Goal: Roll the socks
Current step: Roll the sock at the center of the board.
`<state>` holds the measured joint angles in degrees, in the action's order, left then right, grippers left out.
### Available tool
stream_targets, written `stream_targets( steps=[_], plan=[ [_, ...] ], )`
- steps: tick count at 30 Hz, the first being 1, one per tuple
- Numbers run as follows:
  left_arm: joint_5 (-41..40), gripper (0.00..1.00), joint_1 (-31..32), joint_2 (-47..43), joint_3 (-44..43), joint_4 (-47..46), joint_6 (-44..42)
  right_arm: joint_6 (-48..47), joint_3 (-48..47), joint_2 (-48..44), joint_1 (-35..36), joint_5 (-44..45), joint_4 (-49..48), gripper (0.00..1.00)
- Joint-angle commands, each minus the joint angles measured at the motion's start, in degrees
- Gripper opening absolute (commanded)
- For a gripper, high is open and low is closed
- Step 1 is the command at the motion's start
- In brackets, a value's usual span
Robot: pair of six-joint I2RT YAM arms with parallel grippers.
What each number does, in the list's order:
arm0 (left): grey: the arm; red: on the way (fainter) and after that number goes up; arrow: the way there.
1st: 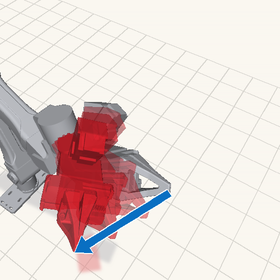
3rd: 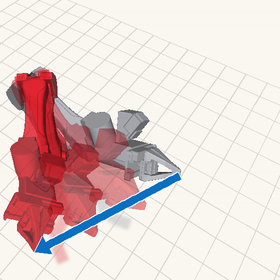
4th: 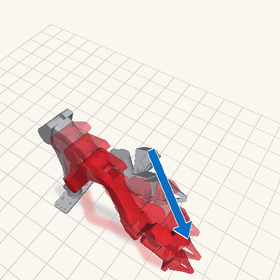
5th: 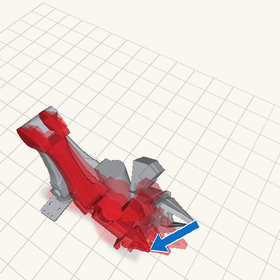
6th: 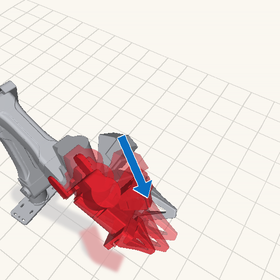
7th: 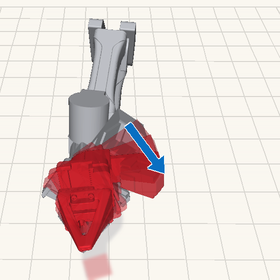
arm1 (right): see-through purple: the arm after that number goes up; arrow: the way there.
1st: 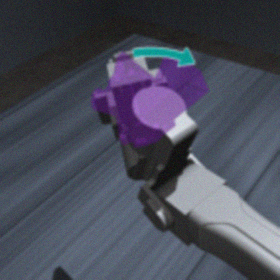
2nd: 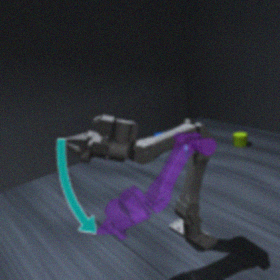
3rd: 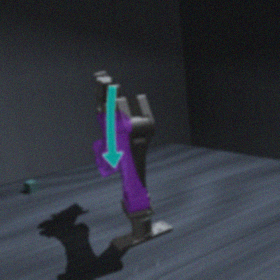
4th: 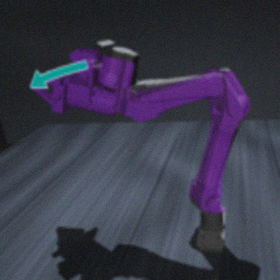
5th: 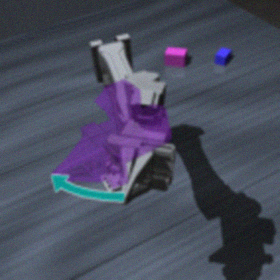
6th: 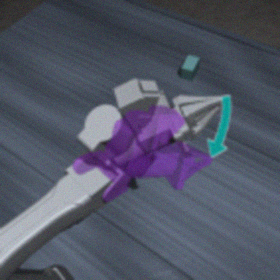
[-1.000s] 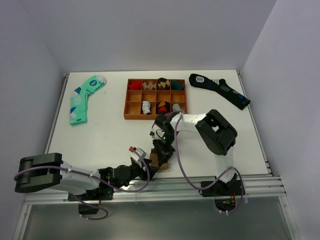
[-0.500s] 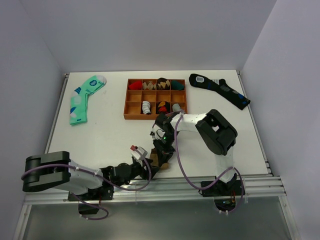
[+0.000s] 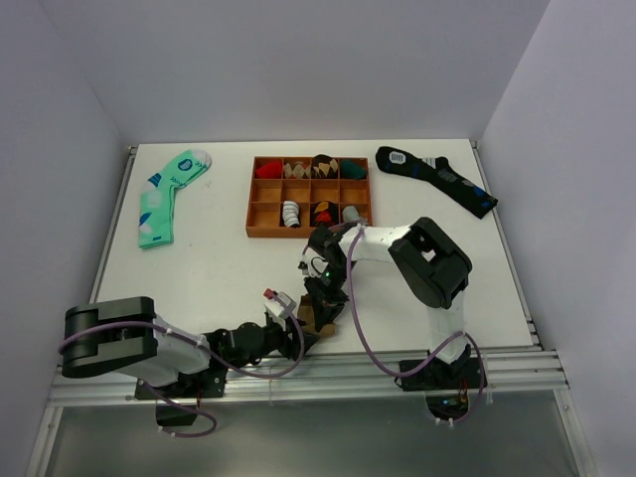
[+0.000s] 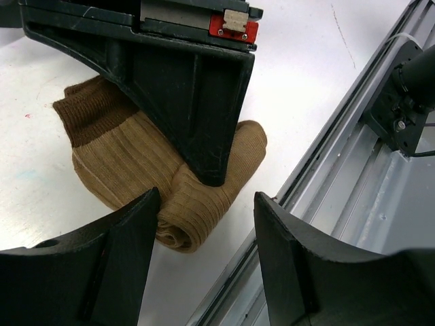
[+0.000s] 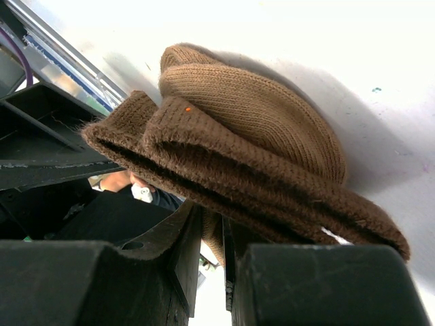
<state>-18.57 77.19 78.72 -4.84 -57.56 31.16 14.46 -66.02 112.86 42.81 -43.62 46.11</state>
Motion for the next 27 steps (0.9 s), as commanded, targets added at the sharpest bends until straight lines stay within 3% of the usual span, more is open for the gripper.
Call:
stream_targets(
  steps=[1, 8, 14, 19, 23, 27],
  plan=[
    [1.78, 0.63, -0.28, 0.47, -0.26, -3.61, 1.10, -1.71, 1.16, 0.52, -0.44, 6.61, -0.49, 0.05],
    [0.90, 0.62, -0.37, 1.17, -1.31, -2.21, 1.27, -1.80, 1.24, 0.43, -0.62, 6.61, -0.67, 0.05],
    [1.16, 0.55, -1.60, 1.44, -1.31, -1.41, 2.59, -1.63, 1.59, -0.09, -0.71, 6.61, -0.75, 0.05],
    [3.10, 0.41, -2.83, 3.98, -1.92, -1.68, 3.56, -1.45, 2.21, -0.71, -0.80, 6.61, -1.11, 0.05],
    [3.45, 0.36, -3.10, 5.57, -1.58, -3.17, 4.61, -1.36, 2.30, -1.06, -0.79, 6.53, -1.28, 0.05],
    [4.33, 0.21, -3.45, 6.80, -0.70, -4.58, 6.28, -1.19, 2.39, -1.41, -0.80, 6.35, -1.46, 0.06]
  ],
)
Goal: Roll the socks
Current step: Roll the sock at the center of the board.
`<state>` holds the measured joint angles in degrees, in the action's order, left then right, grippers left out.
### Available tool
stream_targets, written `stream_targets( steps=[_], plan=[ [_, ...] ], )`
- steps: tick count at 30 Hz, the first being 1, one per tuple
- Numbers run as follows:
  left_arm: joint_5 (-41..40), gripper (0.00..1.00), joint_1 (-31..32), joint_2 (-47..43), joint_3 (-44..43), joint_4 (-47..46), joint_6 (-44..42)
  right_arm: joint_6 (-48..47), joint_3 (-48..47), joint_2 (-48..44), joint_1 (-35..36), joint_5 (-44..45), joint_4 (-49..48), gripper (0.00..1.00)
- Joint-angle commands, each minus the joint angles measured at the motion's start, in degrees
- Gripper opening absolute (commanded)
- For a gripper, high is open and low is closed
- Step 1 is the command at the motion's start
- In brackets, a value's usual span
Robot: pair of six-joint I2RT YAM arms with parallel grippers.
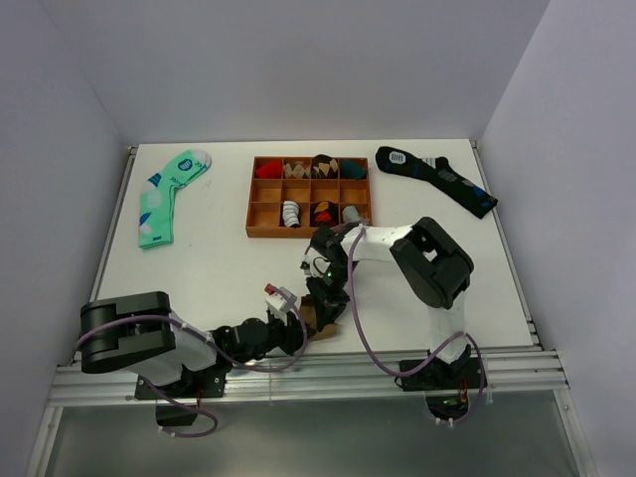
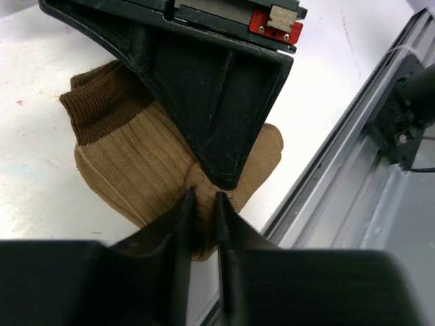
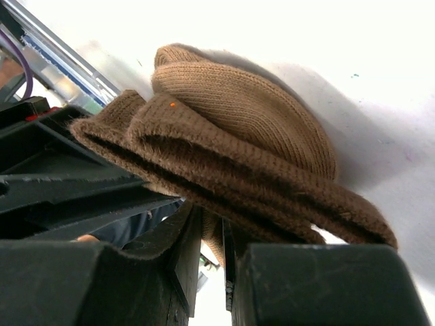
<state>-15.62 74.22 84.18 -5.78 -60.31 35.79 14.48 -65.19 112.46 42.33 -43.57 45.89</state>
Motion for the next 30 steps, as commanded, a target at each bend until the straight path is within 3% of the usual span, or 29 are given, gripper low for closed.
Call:
stream_targets(
  steps=[1, 3, 6, 9, 16, 30],
  plan=[
    [1.47, 0.16, -0.56, 1.60, 0.24, -1.82, 2.00, -0.95, 1.99, -1.19, -0.31, 6.22, -1.68, 0.06],
    [1.82, 0.06, -0.65, 1.95, 0.16, -1.56, 2.70, -0.60, 2.43, -1.72, -0.31, 5.96, -2.38, 0.06],
    [2.96, 0.00, -1.09, 1.86, 0.25, -0.34, 5.07, 0.28, 4.10, -2.77, -0.31, 5.52, -4.49, 0.07],
    [4.71, 0.00, -1.27, 2.21, -0.28, 1.94, 6.39, 1.60, 5.68, -4.52, -0.31, 5.60, -6.95, 0.10],
    [11.22, 0.00, -3.81, 6.51, -2.39, 5.73, 10.26, 6.52, 8.49, -11.90, -0.40, 8.41, -13.89, 0.32],
    [19.30, 0.00, -8.81, 7.14, -3.62, 14.52, 18.78, 11.88, 13.77, -26.32, -1.28, 16.76, -23.28, 0.40]
  ],
)
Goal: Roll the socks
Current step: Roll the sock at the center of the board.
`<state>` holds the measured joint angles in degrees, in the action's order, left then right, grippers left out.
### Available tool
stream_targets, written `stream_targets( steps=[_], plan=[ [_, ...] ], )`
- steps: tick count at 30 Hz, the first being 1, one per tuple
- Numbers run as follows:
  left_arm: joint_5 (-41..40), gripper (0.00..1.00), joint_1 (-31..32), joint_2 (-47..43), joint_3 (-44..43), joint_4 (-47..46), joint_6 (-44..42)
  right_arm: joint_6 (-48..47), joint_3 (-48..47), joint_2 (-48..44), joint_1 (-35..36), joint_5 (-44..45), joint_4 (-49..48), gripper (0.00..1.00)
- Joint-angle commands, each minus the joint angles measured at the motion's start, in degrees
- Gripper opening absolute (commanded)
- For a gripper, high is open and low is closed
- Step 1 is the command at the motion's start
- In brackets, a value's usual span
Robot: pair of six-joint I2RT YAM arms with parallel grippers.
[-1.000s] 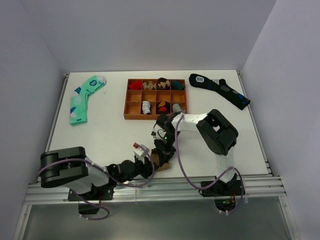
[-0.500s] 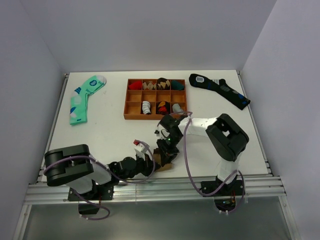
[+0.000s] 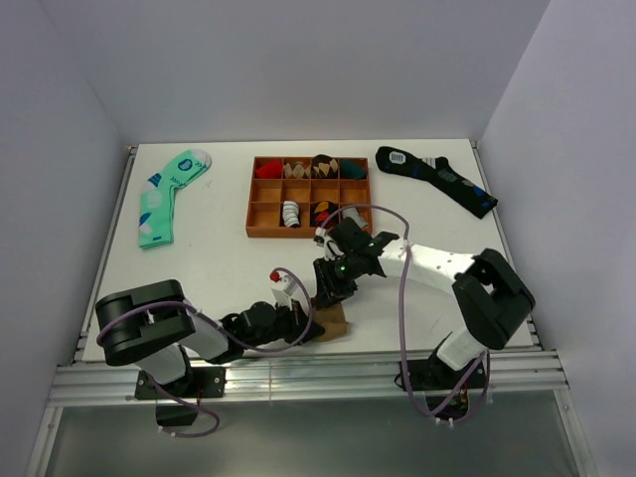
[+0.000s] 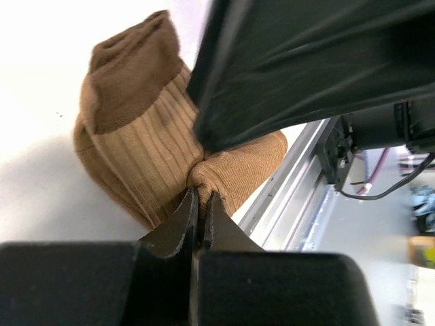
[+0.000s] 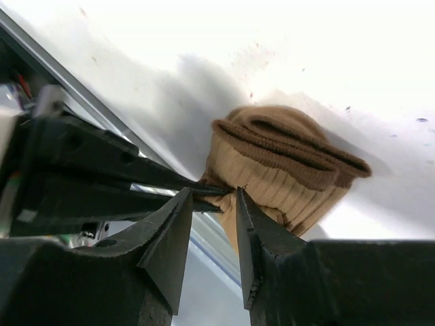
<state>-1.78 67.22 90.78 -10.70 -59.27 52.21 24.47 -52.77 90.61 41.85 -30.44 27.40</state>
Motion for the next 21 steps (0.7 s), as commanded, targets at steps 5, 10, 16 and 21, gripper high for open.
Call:
stream_targets(
  steps=[5, 10, 16, 21],
  plan=[
    [9.59, 0.00, -4.73, -1.75, -0.98, 22.77, 4.39, 4.00, 6.36, -10.35, -1.15, 6.44, -10.69, 0.40],
    [12.93, 0.00, -7.36, -3.42, -3.89, 34.03, 4.05, 7.43, 13.29, -20.44, -1.06, 9.60, -19.38, 0.40],
    [16.98, 0.00, -10.26, -4.82, -7.67, 43.60, 2.38, 14.28, 28.49, -35.03, -0.89, 13.29, -34.93, 0.43],
    [19.00, 0.00, -12.11, -5.35, -11.36, 50.38, -0.08, 17.89, 40.18, -41.56, -0.10, 14.70, -48.90, 0.44]
  ],
)
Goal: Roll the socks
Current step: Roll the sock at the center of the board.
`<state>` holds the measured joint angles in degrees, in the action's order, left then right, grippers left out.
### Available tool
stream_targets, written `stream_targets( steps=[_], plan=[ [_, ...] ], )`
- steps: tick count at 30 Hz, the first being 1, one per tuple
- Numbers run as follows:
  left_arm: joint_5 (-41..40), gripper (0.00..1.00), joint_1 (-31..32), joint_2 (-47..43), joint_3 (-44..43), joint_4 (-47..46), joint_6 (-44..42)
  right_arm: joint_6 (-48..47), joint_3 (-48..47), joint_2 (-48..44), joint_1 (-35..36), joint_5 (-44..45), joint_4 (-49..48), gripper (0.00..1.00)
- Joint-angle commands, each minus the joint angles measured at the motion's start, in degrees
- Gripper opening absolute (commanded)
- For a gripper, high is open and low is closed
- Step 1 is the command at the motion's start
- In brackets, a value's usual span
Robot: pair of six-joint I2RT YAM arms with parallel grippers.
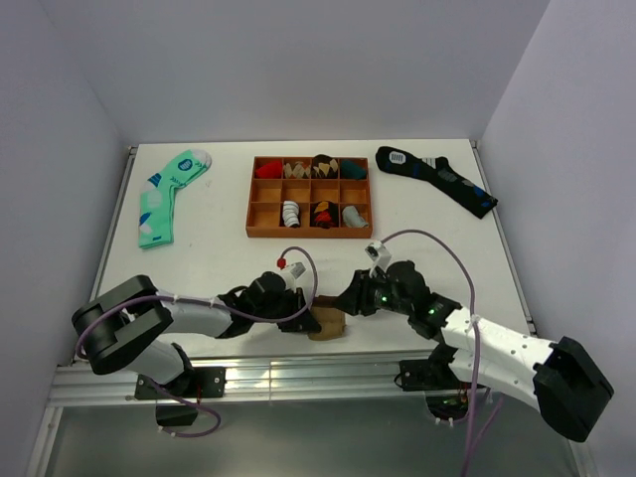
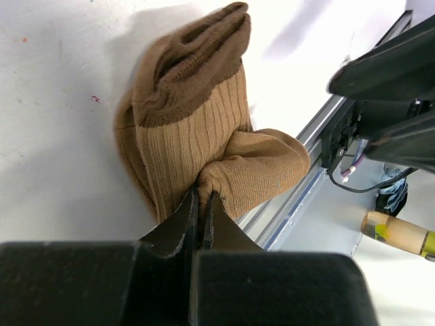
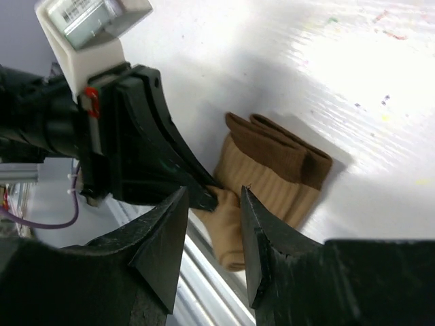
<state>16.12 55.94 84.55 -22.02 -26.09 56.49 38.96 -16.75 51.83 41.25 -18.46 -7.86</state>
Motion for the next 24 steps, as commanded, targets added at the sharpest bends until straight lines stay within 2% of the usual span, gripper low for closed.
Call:
stream_targets(
  steps=[1, 6, 11, 20, 24],
  plan=[
    [1.89, 0.00, -0.92, 1.05, -0.47, 17.91, -4.63, 3.49, 4.97, -3.57, 0.75, 3.16, -14.46, 0.44],
    [3.92, 0.00, -1.89, 2.19, -3.90, 23.00, -6.04, 2.35, 9.27, -9.28, 2.42, 6.51, -17.97, 0.45],
    [6.55, 0.00, -2.77, 3.95, -5.92, 24.33, -7.09, 0.69, 12.53, -10.70, 5.84, 10.62, -23.07, 0.46],
    [9.81, 0.00, -3.91, 6.76, -8.83, 28.54, -8.06, -3.28, 10.34, -0.78, 22.44, 25.92, -24.65, 0.48],
    [10.69, 0.00, -5.05, 6.59, -9.00, 30.04, -8.41, -3.19, 11.56, 1.86, 26.15, 31.54, -27.20, 0.47]
  ],
)
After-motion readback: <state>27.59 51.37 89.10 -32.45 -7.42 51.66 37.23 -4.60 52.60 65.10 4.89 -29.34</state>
